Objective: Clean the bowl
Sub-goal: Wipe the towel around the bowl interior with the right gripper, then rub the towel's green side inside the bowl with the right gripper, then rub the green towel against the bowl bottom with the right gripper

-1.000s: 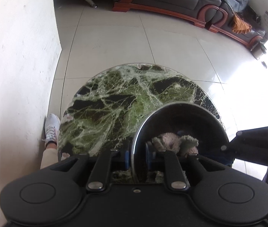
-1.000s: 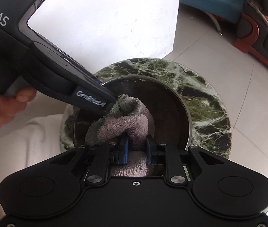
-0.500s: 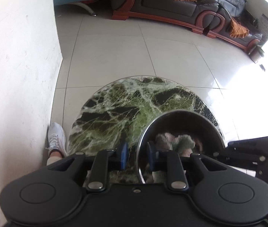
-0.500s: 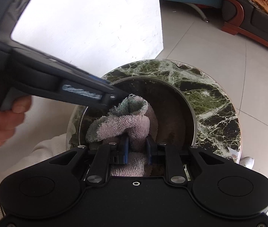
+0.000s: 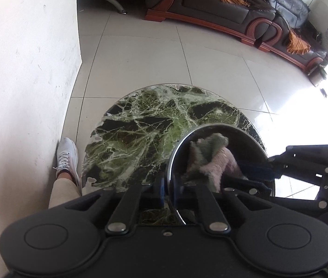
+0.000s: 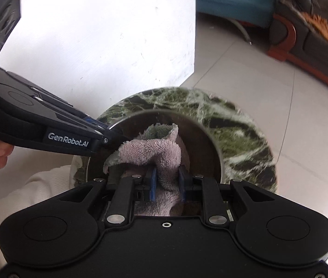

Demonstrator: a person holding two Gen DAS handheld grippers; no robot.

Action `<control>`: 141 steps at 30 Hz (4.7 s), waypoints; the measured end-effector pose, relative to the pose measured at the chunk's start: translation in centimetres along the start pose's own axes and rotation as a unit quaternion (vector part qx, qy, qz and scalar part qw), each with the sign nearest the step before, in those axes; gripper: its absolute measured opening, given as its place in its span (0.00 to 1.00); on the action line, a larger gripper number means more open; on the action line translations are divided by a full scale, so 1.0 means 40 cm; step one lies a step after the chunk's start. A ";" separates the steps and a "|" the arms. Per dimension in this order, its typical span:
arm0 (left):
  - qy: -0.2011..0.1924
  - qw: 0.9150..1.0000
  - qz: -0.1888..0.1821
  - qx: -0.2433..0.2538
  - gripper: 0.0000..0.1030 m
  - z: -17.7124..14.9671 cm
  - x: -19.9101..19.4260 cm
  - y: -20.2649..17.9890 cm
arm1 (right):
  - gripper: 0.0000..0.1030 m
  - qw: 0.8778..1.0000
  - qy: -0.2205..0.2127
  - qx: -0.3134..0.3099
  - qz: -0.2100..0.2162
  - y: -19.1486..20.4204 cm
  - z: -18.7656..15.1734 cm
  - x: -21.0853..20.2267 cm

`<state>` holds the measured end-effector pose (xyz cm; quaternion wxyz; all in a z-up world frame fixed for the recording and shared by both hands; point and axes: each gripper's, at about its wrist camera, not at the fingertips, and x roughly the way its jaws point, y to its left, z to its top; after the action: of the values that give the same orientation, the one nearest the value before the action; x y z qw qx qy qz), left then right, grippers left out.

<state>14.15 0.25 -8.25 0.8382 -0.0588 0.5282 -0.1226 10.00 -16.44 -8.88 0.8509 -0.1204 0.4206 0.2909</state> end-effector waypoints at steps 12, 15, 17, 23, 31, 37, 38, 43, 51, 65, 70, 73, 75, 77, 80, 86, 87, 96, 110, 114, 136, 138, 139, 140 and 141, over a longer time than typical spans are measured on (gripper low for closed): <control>0.001 1.000 0.004 0.000 0.06 -0.002 0.014 -0.003 | 0.18 0.996 0.015 -0.075 -0.036 0.009 0.004 0.045; 0.003 1.000 0.006 0.001 0.06 -0.001 0.019 -0.005 | 0.18 0.998 0.032 -0.047 -0.013 0.007 -0.015 0.037; 0.003 1.000 0.005 0.002 0.06 0.000 0.020 -0.006 | 0.18 0.999 0.035 -0.028 0.013 0.008 -0.023 0.029; 0.005 1.000 0.006 0.006 0.07 0.002 0.021 -0.009 | 0.18 0.998 0.014 -0.051 0.036 0.032 0.003 0.026; 0.011 1.000 0.002 0.003 0.08 -0.004 0.028 -0.010 | 0.18 0.998 0.014 -0.060 -0.020 -0.005 0.011 0.033; 0.012 1.000 0.001 0.001 0.08 -0.001 0.032 -0.010 | 0.18 0.998 0.037 -0.048 0.009 0.011 -0.028 0.018; 0.012 1.000 0.002 0.003 0.09 0.000 0.033 -0.011 | 0.18 0.998 0.037 -0.047 0.017 0.019 -0.029 0.017; 0.013 1.000 0.005 0.007 0.09 0.000 0.033 -0.014 | 0.18 0.998 0.027 -0.030 0.043 0.020 -0.009 0.019; 0.018 1.000 0.001 0.007 0.09 -0.005 0.036 -0.014 | 0.15 0.998 0.018 -0.044 -0.028 -0.020 0.008 0.033; 0.020 1.000 -0.003 0.006 0.09 -0.005 0.035 -0.015 | 0.17 0.999 -0.032 0.009 0.002 -0.041 -0.024 -0.115; 0.020 1.000 -0.004 0.008 0.09 -0.005 0.037 -0.016 | 0.24 0.997 -0.069 0.005 0.037 -0.032 -0.008 -0.161; 0.020 1.000 -0.004 0.008 0.09 -0.004 0.037 -0.015 | 0.24 0.995 -0.080 0.018 0.054 -0.029 0.012 -0.157; 0.021 1.000 -0.004 0.008 0.09 -0.003 0.037 -0.014 | 0.24 0.995 -0.077 0.012 0.057 -0.018 0.022 -0.136; 0.022 1.000 -0.005 0.008 0.09 -0.003 0.038 -0.013 | 0.24 0.997 -0.058 0.000 0.058 -0.007 0.021 -0.098; 0.022 1.000 -0.006 0.009 0.09 -0.002 0.037 -0.012 | 0.24 0.998 -0.027 -0.007 0.048 -0.013 0.005 -0.048; 0.023 1.000 -0.007 0.008 0.10 0.000 0.039 -0.009 | 0.25 1.000 -0.025 0.012 0.010 -0.050 -0.002 -0.050; 0.023 1.000 -0.007 0.008 0.10 0.001 0.040 -0.009 | 0.27 0.999 -0.039 0.012 0.011 -0.051 0.002 -0.069; 0.026 1.000 -0.008 0.010 0.10 0.001 0.044 -0.009 | 0.28 0.994 -0.052 -0.084 0.039 0.026 -0.002 -0.081; 0.025 1.000 -0.006 0.009 0.12 -0.001 0.046 -0.009 | 0.33 0.998 0.008 -0.054 0.041 0.001 -0.015 0.045; 0.024 1.000 -0.005 0.010 0.12 0.000 0.047 -0.011 | 0.26 0.997 0.020 -0.047 0.062 0.011 -0.020 0.024; 0.029 1.000 -0.005 0.012 0.13 0.000 0.050 -0.014 | 0.23 0.998 0.022 -0.051 0.042 -0.003 -0.007 -0.003; 0.029 1.000 -0.006 0.012 0.13 0.000 0.051 -0.013 | 0.27 0.998 0.019 -0.046 0.041 -0.009 0.007 0.000; 0.029 0.999 -0.006 0.012 0.13 0.000 0.051 -0.013 | 0.28 0.998 0.019 -0.047 0.039 -0.011 0.012 0.006; 0.029 0.999 -0.006 0.012 0.13 0.002 0.049 -0.015 | 0.28 0.998 0.022 -0.047 0.042 -0.014 0.017 0.013; 0.029 0.999 -0.006 0.012 0.13 0.003 0.047 -0.016 | 0.32 0.997 0.031 -0.044 0.048 -0.016 0.018 0.023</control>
<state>14.93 -0.89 -9.70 0.8225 -0.0485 0.5504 -0.1351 11.28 -16.25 -9.17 0.8165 -0.1468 0.4385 0.3456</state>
